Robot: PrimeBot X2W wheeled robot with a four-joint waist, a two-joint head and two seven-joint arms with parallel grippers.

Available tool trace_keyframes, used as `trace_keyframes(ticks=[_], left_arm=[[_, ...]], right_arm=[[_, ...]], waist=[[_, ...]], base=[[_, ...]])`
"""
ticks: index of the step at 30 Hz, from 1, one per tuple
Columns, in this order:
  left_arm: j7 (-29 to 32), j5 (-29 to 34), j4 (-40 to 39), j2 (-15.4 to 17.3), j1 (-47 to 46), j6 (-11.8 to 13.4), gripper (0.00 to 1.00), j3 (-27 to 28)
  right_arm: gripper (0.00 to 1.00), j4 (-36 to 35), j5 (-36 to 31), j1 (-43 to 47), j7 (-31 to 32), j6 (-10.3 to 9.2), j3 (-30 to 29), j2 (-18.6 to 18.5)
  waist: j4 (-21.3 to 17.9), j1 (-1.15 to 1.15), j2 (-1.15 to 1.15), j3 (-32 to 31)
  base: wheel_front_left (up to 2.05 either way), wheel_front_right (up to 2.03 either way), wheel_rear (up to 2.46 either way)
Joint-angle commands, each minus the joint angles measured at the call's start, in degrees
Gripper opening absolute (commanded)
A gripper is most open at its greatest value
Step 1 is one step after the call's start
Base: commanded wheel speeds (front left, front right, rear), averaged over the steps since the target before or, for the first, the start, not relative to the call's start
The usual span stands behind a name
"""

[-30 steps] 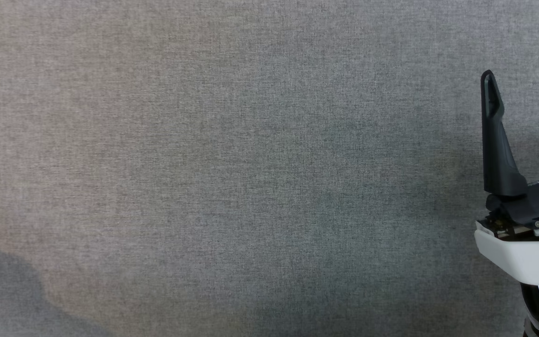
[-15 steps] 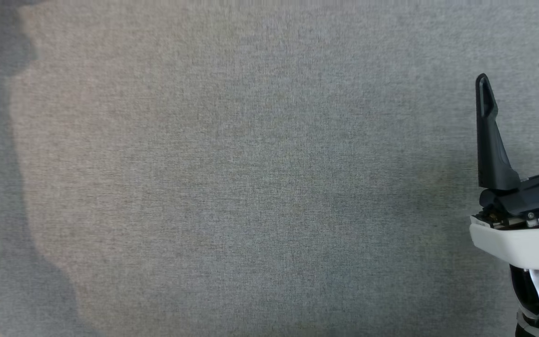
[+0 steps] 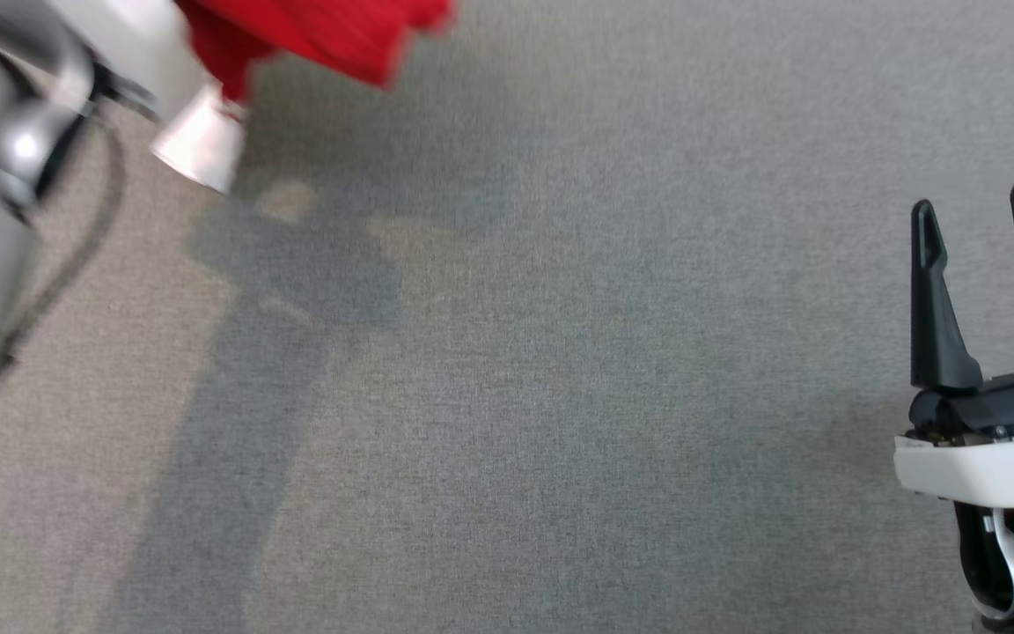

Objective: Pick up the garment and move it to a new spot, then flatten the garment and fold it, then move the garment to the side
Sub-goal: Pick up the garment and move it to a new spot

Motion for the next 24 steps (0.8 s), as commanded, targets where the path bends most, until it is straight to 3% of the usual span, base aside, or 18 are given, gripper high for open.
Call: trace_keyframes(ticks=[1, 5, 10, 16, 24], left_arm=[[-1.1, 1.6, -2.3, -1.1, 2.6, 1.5, 0.0, -1.6], [-3.4, 2.5, -6.3, -7.2, 9.9, 6.8, 0.0, -4.8], [-7.8, 2.1, -3.1, -14.8, 19.1, 11.9, 0.0, -8.0], [-12.1, 2.3, 4.3, -19.9, 25.3, 13.1, 0.0, -11.4], [-17.5, 0.6, 13.8, -23.6, 29.6, 11.6, 0.0, -13.4]], right_arm=[[1.0, 0.7, 0.6, 1.2, -0.8, 0.01, -0.4, -0.3], [1.0, 2.4, 1.7, 2.3, -1.6, 0.01, -0.3, -0.3], [1.0, 3.9, 3.1, 2.2, -2.7, 0.01, 1.3, -0.3], [1.0, 5.5, 3.9, 1.9, -3.7, 0.01, 2.3, -0.3], [1.0, 7.4, 4.5, 2.5, -4.8, 0.01, 2.3, -0.3]], waist=[[-0.5, 0.0, 0.0, -3.1], [-1.3, 0.0, 0.0, -4.5], [-3.6, 0.0, 0.0, -5.0], [-6.3, 0.0, 0.0, -4.7], [-7.3, 0.0, 0.0, -4.8]], base=[[0.0, 0.0, 0.0], [0.0, 0.0, 0.0], [0.0, 0.0, 0.0], [0.0, 0.0, 0.0], [0.0, 0.0, 0.0]])
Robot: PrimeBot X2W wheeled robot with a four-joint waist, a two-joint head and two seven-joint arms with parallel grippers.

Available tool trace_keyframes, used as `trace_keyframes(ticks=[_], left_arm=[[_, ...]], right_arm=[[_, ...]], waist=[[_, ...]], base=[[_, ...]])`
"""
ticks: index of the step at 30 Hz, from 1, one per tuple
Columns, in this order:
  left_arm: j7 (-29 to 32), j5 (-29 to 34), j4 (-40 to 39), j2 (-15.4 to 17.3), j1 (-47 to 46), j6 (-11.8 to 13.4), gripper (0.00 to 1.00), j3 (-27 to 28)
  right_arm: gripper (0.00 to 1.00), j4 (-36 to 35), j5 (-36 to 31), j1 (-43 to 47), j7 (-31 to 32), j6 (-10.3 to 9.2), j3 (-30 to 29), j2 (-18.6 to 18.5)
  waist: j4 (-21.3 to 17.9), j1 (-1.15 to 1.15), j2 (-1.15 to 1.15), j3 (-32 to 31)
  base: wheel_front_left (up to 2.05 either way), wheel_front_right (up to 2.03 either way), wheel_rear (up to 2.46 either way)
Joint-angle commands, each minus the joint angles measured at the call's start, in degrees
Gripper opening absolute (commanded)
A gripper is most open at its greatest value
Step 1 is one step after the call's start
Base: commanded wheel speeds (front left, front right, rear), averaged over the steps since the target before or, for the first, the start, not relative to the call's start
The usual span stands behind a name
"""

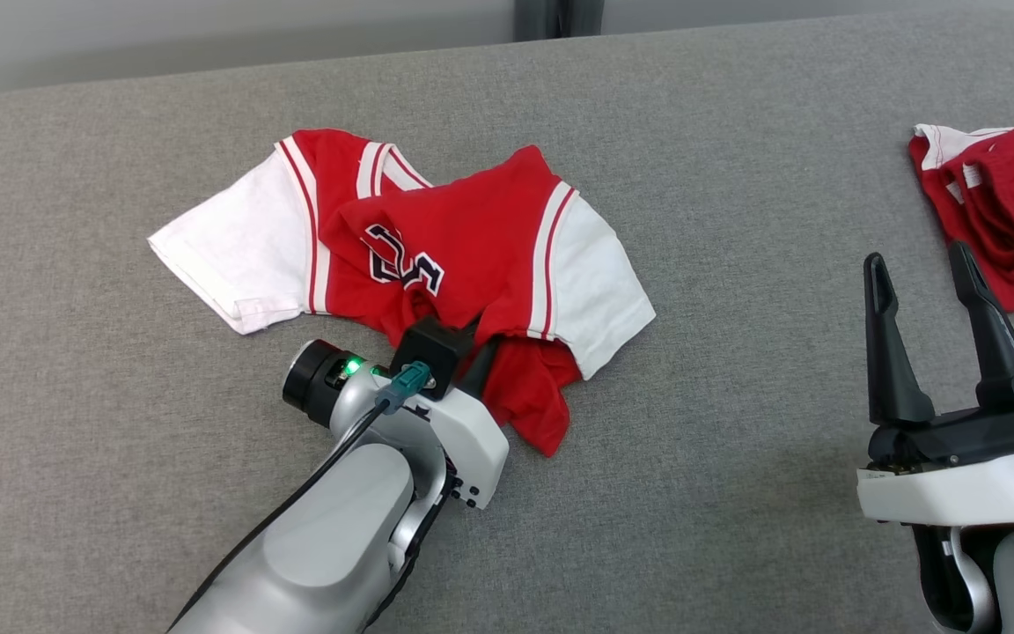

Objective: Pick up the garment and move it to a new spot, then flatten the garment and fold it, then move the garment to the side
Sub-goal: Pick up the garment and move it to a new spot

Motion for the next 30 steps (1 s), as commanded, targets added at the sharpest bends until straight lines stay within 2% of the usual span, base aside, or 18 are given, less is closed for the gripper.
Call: trace_keyframes(ticks=[1, 2, 3, 7, 17, 30], left_arm=[[-0.7, -0.4, 0.4, -0.2, 0.4, -0.2, 0.22, -0.1], [-1.1, -0.7, 1.1, -0.4, 0.5, -0.4, 0.69, -0.2], [-1.6, -0.9, 1.5, -0.7, 0.5, -0.7, 1.0, -0.4], [-3.6, -1.5, 1.9, -1.5, 0.2, -1.3, 1.0, -0.5], [-5.7, -1.7, -2.8, -1.6, 2.4, 0.1, 1.0, 2.6], [-5.8, 0.7, -19.4, 4.6, 18.2, 4.3, 1.0, 16.0]], right_arm=[[1.0, 0.2, 0.3, 0.2, -0.5, 0.01, -0.3, -0.3], [1.0, 0.5, 0.3, 0.2, -0.6, 0.01, -0.4, -0.3], [1.0, 0.7, 0.3, 0.2, -0.5, 0.01, -0.4, -0.3], [1.0, 1.9, 0.7, 0.5, -0.6, 0.01, -0.3, -0.3], [1.0, 4.4, 0.7, 1.4, -0.6, 0.01, -0.8, -0.3], [1.0, 8.0, -0.1, 5.2, -1.4, 0.01, -2.0, -0.3]], waist=[[0.2, 0.0, 0.0, -0.2], [0.3, 0.0, 0.0, -0.4], [0.6, 0.0, 0.0, -0.6], [1.7, 0.0, 0.0, -1.6], [4.5, 0.0, 0.0, -5.5], [7.8, 0.0, 0.0, -10.4]], base=[[0.0, 0.0, 0.0], [0.0, 0.0, 0.0], [0.0, 0.0, 0.0], [0.0, 0.0, 0.0], [0.0, 0.0, 0.0], [0.0, 0.0, 0.0]])
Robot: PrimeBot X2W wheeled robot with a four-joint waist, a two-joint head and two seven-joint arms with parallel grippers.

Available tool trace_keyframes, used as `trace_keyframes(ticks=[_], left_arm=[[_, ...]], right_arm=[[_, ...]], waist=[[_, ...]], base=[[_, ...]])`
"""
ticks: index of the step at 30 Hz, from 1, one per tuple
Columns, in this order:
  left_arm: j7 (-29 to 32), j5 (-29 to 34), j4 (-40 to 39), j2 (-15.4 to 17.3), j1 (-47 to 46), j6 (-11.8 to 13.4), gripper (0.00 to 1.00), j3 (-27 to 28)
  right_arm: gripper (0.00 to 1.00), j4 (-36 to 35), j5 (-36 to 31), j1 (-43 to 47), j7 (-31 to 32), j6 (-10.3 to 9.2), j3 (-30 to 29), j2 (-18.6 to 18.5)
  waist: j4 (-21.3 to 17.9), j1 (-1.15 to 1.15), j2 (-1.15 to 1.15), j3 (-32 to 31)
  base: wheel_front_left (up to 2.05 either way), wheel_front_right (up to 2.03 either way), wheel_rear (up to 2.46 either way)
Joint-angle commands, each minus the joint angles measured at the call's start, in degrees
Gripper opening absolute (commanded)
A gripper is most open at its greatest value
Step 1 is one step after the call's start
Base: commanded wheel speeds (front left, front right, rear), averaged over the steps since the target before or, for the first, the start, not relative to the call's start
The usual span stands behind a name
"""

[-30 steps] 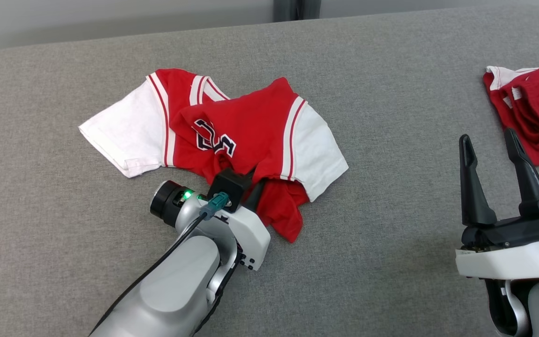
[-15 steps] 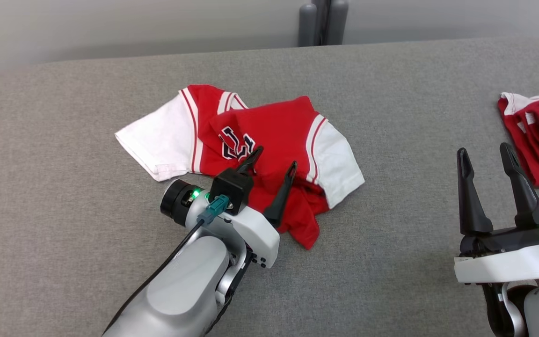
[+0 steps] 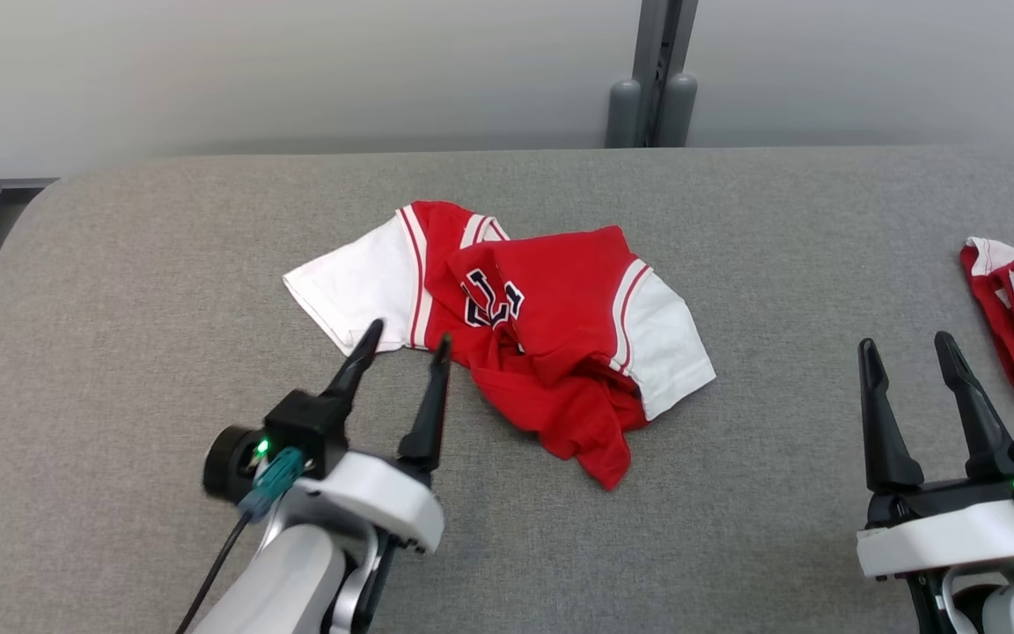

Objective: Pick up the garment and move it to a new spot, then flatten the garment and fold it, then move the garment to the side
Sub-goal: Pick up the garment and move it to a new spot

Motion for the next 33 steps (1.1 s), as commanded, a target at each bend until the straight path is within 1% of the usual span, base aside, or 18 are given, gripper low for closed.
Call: trace_keyframes(ticks=[1, 8, 11, 15, 19, 33], left_arm=[[-0.3, 0.5, -0.9, 1.0, 1.9, 0.7, 1.0, 1.2], [-0.3, 2.0, -8.3, 2.7, 10.9, 2.8, 1.0, 8.0], [-0.3, 2.5, -11.0, 2.4, 15.0, 3.1, 1.0, 10.7], [-0.3, 3.4, -12.8, 2.2, 19.0, 2.8, 1.0, 13.1], [-0.3, 4.1, -12.9, 1.7, 21.0, 2.5, 1.0, 14.6], [-0.3, 6.8, -11.3, -0.2, 22.0, 0.8, 1.0, 16.4]], right_arm=[[1.0, 0.2, 0.0, 0.7, -0.6, 0.01, -0.2, -0.3], [1.0, 2.3, 2.0, 3.9, -2.2, 0.01, 0.7, -0.3], [1.0, 3.3, 3.0, 5.3, -2.8, 0.01, 1.1, -0.3], [1.0, 4.6, 3.6, 6.3, -3.5, 0.01, 1.6, -0.3], [1.0, 6.0, 3.9, 6.3, -3.9, 0.01, 1.9, -0.3], [1.0, 8.0, 3.4, 5.2, -4.3, 0.01, 1.9, -0.3]], waist=[[0.5, 0.0, 0.0, -0.7], [1.5, 0.0, 0.0, -2.8], [1.9, 0.0, 0.0, -3.6], [2.1, 0.0, 0.0, -4.5], [2.4, 0.0, 0.0, -4.9], [2.9, 0.0, 0.0, -5.3]], base=[[0.0, 0.0, 0.0], [0.0, 0.0, 0.0], [0.0, 0.0, 0.0], [0.0, 0.0, 0.0], [0.0, 0.0, 0.0], [0.0, 0.0, 0.0]])
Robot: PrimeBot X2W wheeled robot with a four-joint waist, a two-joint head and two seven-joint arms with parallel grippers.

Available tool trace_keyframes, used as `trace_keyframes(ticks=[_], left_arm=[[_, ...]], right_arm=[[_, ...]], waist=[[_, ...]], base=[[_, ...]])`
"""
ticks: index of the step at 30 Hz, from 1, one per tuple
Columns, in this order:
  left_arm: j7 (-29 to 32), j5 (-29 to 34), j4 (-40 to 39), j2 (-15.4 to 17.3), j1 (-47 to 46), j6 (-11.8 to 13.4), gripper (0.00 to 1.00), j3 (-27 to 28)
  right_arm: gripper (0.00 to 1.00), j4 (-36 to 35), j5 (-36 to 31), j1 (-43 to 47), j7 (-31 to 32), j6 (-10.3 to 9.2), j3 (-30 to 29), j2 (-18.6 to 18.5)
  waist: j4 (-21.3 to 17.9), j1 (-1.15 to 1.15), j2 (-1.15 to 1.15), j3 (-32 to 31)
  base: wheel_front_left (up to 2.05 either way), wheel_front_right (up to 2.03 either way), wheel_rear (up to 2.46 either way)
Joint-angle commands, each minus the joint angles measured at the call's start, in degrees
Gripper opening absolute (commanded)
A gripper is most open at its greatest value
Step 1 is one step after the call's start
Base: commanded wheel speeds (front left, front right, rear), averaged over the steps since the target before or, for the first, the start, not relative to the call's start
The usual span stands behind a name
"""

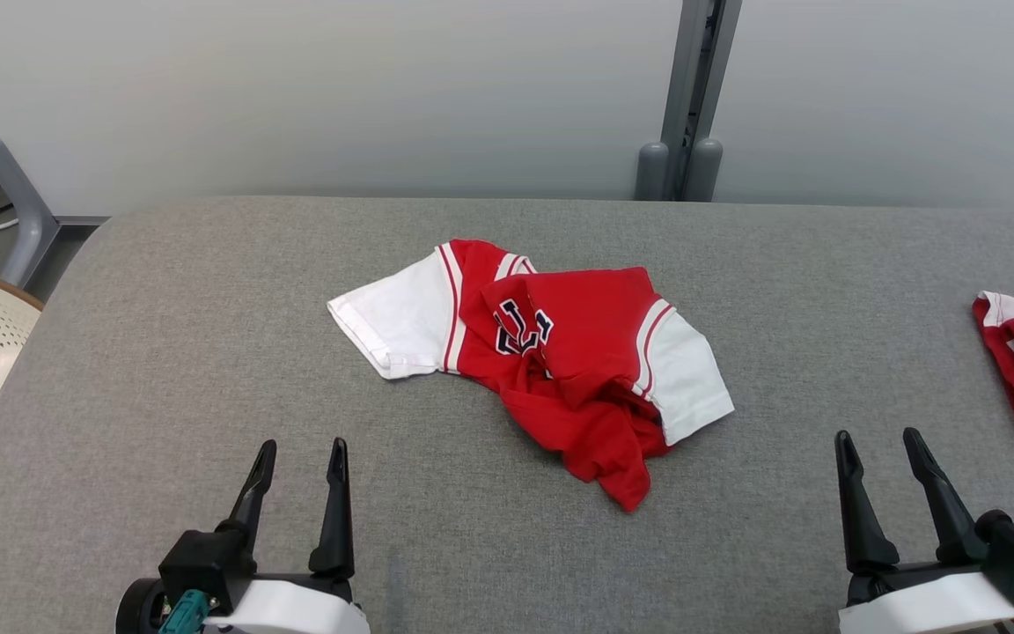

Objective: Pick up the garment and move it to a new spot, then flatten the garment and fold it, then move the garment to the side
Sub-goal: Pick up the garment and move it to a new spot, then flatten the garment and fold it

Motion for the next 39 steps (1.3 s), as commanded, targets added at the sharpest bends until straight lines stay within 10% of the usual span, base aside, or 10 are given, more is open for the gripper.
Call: trace_keyframes(ticks=[1, 22, 39], left_arm=[[-0.3, 0.7, 0.3, 0.1, 0.6, -0.4, 1.0, 0.3], [-0.3, 1.5, 1.2, -1.0, -0.7, -1.5, 1.0, 0.0], [-0.3, 2.9, 0.7, -3.7, -3.3, -3.2, 1.0, 0.8]], right_arm=[[1.0, 0.3, -0.1, -0.5, -0.2, 0.01, -0.1, -0.3], [1.0, 2.5, -2.2, -3.5, 1.1, 0.01, 2.7, -0.3], [1.0, 23.5, -10.4, -19.5, 0.5, 0.01, 4.7, -0.3]], waist=[[0.1, 0.0, 0.0, 0.0], [3.6, 0.0, 0.0, 1.5], [12.1, 0.0, 0.0, 8.1]], base=[[0.0, 0.0, 0.0], [0.0, 0.0, 0.0], [0.0, 0.0, 0.0]])
